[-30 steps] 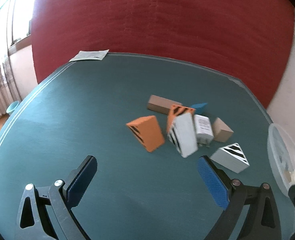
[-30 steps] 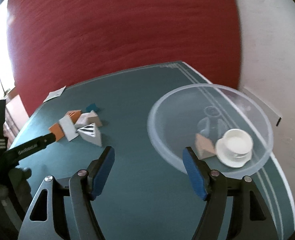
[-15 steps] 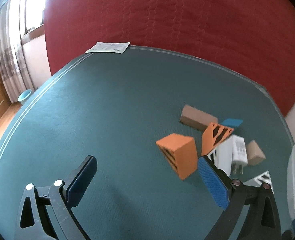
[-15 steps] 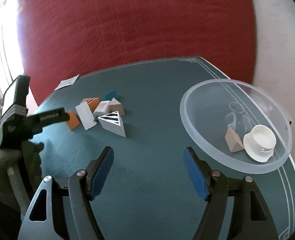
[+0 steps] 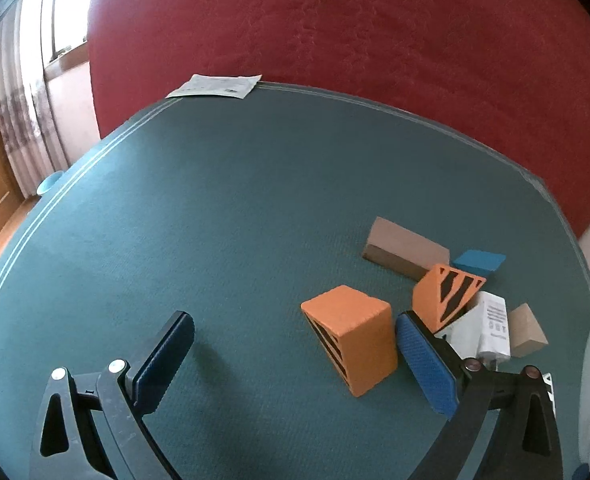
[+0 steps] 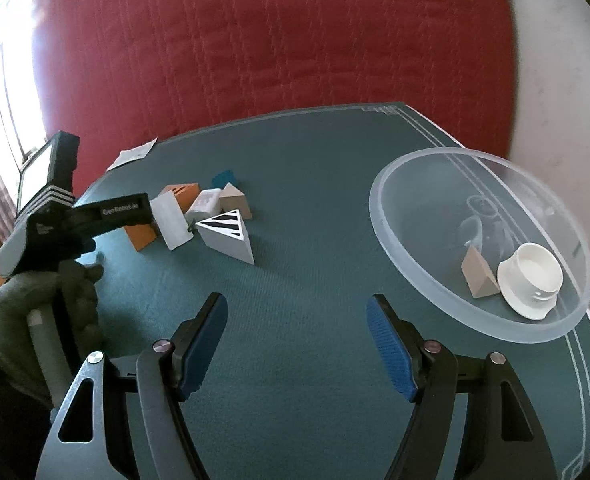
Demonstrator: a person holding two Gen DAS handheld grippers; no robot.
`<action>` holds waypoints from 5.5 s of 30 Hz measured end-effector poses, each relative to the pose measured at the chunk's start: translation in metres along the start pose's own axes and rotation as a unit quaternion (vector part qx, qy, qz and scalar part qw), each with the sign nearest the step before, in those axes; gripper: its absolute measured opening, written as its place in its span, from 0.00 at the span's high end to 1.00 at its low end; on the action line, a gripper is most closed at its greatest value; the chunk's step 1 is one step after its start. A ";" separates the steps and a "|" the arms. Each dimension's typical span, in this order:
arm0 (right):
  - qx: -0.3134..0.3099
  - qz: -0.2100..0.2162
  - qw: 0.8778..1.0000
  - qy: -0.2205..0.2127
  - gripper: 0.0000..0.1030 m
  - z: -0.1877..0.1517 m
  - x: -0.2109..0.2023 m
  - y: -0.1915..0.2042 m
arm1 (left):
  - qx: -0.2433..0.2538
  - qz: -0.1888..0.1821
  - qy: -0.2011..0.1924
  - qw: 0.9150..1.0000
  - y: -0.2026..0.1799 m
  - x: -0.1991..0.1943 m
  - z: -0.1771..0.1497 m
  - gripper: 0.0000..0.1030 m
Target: Organize rigid objects
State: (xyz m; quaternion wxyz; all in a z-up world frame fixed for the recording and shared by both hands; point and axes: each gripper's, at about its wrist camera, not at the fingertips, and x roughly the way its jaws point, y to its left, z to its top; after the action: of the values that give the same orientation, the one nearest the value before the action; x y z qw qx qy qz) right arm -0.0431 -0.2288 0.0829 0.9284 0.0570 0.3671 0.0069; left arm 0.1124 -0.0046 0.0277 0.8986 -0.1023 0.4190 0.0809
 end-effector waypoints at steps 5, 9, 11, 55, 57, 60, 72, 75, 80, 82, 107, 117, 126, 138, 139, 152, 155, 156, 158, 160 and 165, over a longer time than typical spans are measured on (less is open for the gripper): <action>-0.009 0.000 1.000 0.007 0.29 -0.001 0.003 0.008 | -0.001 0.000 0.007 1.000 0.007 -0.002 -0.001 0.01; -0.012 -0.002 1.000 0.014 0.29 -0.002 0.005 0.012 | 0.002 -0.003 0.011 1.000 0.011 -0.003 -0.002 0.09; -0.013 -0.002 1.000 0.018 0.29 -0.003 0.008 0.013 | 0.005 -0.007 0.007 1.000 0.011 -0.003 -0.001 0.16; -0.026 -0.022 0.998 0.062 0.38 0.050 0.111 0.080 | 0.009 -0.069 -0.022 0.997 0.013 -0.027 -0.004 0.68; -0.029 -0.027 0.997 0.060 0.48 0.051 0.111 0.081 | 0.009 -0.070 -0.023 0.997 0.013 -0.027 -0.004 0.68; -0.027 -0.023 0.998 0.061 0.51 0.051 0.108 0.078 | 0.011 -0.070 -0.023 0.997 0.011 -0.027 -0.004 0.68; -0.016 -0.007 0.998 0.054 0.52 0.042 0.081 0.065 | 0.016 -0.074 -0.024 0.997 0.007 -0.027 -0.005 0.68; -0.012 -0.005 0.999 0.044 0.52 0.044 0.070 0.063 | 0.018 -0.076 -0.025 0.997 0.006 -0.028 -0.006 0.68; 0.000 -0.011 1.000 0.026 0.52 0.049 0.052 0.053 | 0.022 -0.080 -0.027 0.996 0.005 -0.030 -0.007 0.68; 0.007 -0.018 1.000 0.020 0.52 0.050 0.045 0.046 | 0.024 -0.082 -0.027 0.996 0.004 -0.031 -0.008 0.68; 0.096 -0.137 0.986 -0.022 0.52 0.053 0.004 -0.057 | 0.053 -0.102 -0.039 0.993 -0.009 -0.040 -0.014 0.68; 0.120 -0.167 0.978 -0.027 0.49 0.050 0.003 -0.079 | 0.059 -0.109 -0.042 0.991 -0.011 -0.045 -0.016 0.68; 0.125 -0.173 0.977 -0.024 0.49 0.041 -0.003 -0.084 | 0.066 -0.111 -0.044 0.991 -0.018 -0.046 -0.017 0.68; 0.123 -0.174 0.977 -0.029 0.49 0.029 -0.013 -0.093 | 0.093 -0.109 -0.055 0.988 -0.034 -0.056 -0.024 0.68; 0.123 -0.174 0.977 -0.029 0.49 0.029 -0.014 -0.094 | 0.095 -0.108 -0.056 0.988 -0.035 -0.057 -0.024 0.68; 0.127 -0.168 0.977 -0.031 0.48 0.017 -0.026 -0.107 | 0.111 -0.102 -0.064 0.987 -0.040 -0.067 -0.029 0.69; 0.130 -0.163 0.978 -0.029 0.47 0.014 -0.024 -0.110 | 0.097 -0.104 -0.053 0.988 -0.031 -0.063 -0.029 0.68; 0.131 -0.161 0.978 -0.029 0.47 0.013 -0.023 -0.110 | 0.090 -0.105 -0.046 0.989 -0.026 -0.061 -0.029 0.63; 0.131 -0.156 0.979 -0.026 0.47 0.012 -0.021 -0.110 | 0.081 -0.104 -0.039 0.990 -0.020 -0.058 -0.029 0.51; 0.131 -0.151 0.979 -0.026 0.47 0.011 -0.020 -0.109 | 0.074 -0.097 -0.039 0.992 -0.016 -0.055 -0.029 0.45; 0.128 -0.138 0.982 -0.024 0.45 0.009 -0.016 -0.107 | 0.075 -0.102 -0.028 0.992 -0.019 -0.054 -0.030 0.30</action>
State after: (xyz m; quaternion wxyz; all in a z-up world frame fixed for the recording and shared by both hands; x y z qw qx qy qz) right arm -0.0519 -0.3372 0.0888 0.9139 0.1241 0.3471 -0.1698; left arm 0.0606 -0.0338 0.0529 0.9185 -0.0751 0.3862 -0.0403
